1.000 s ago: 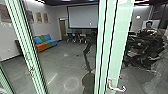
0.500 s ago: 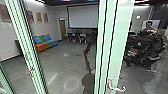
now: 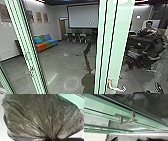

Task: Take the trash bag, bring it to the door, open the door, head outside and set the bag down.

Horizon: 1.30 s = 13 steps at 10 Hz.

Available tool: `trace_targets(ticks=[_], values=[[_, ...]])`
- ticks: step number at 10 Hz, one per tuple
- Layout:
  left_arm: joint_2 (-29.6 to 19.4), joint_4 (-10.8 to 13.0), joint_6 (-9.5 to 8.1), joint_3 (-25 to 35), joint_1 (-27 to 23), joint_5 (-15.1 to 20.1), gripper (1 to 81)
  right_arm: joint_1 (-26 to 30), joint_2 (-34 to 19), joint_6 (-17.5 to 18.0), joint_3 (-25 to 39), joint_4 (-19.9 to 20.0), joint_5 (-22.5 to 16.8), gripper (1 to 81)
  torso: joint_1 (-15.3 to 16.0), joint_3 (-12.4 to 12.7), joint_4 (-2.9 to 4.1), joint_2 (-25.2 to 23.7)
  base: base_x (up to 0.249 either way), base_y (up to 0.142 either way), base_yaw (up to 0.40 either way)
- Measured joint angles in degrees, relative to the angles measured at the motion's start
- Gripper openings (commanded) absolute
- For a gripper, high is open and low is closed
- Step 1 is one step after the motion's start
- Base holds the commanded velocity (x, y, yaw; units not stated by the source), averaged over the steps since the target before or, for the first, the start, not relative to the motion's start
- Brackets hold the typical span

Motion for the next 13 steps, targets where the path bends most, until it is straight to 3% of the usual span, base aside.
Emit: trace_targets(ticks=[5, 9, 13], values=[[0.02, -0.05, 0.0, -0.24, -0.13, -0.02, 1.0, 1.19, 7.17, 7.17, -3.97, 0.46, -0.33, 81.1, 0.02, -0.02, 0.0, 0.0, 0.0, 0.0, 0.0], [1.07, -0.22, -0.01, -2.91, -0.13, 0.0, 1.0, 1.35, 10.8, 15.46, -8.55, 0.49, -0.41, 81.1, 0.02, -0.05, 0.0, 0.02, 0.0, 0.0, 0.0], [1.12, -0.38, -0.01, -3.35, -0.16, 0.11, 1.0, 3.5, 14.31, 19.13, -12.57, 0.49, -1.6, 81.1, 0.04, -0.05, 0.0, 0.02, 0.0, 0.0, 0.0]])
